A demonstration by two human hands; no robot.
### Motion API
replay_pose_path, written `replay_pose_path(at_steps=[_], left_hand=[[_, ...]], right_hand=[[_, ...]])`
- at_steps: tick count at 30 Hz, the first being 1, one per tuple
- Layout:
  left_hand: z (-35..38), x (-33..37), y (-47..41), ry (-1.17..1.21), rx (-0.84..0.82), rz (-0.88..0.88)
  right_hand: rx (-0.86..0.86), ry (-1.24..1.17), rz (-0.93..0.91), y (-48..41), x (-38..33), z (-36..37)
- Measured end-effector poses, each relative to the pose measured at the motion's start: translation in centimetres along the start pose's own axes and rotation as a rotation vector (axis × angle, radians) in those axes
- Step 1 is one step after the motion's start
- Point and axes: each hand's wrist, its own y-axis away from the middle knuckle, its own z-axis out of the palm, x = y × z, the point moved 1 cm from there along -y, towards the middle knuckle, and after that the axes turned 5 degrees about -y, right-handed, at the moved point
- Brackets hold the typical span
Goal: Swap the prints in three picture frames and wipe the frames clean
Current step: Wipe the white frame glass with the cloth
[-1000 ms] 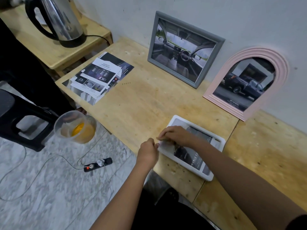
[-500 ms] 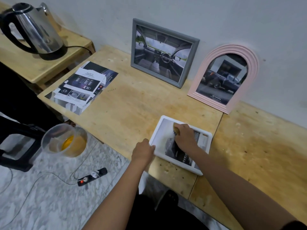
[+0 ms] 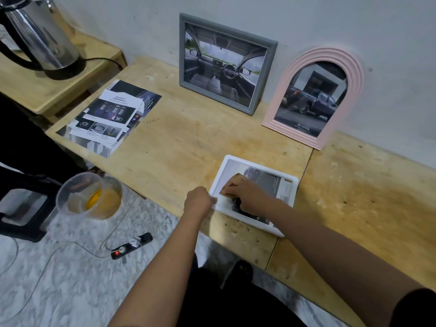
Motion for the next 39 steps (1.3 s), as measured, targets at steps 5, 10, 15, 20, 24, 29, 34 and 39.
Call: replay_pose_path(at_steps=[5, 10, 15, 20, 24, 29, 34, 39], left_hand=[[0.0, -0.4, 0.3, 0.091, 0.025, -0.024], [0.1, -0.8, 0.4, 0.176, 0.03, -0.027], [-0.1, -0.8, 0.5, 0.208, 0.04, -0.04], [-0.1, -0.8, 0.5, 0.226, 0.037, -0.032], [0.0, -0.8, 0.7, 0.248, 0.045, -0.012], [-0.1, -0.8, 0.5, 0.23, 0.036, -0.015], [0.1, -0.9, 0.5, 0.193, 0.045, -0.018], [0.4, -1.1, 0.2, 0.207, 0.074, -0.004]], right_hand=[[-0.002, -0.039, -0.114, 1.6, 0.1, -0.7], [0.008, -0.124, -0.081, 4.0, 1.3, -0.4], [-0.015, -0.135, -0.009, 6.1, 2.6, -0.3], [-0.142, -0.23, 0.145, 8.2, 4.1, -1.3], [-0.114, -0.384, 0.262, 7.0, 4.1, -2.4], [0.416, -0.688, 0.369, 4.0, 2.2, -3.9], [0.276, -0.29, 0.194, -0.1, 0.3, -2.5], [0.134, -0.058, 0.195, -0.3, 0.7, 0.6]])
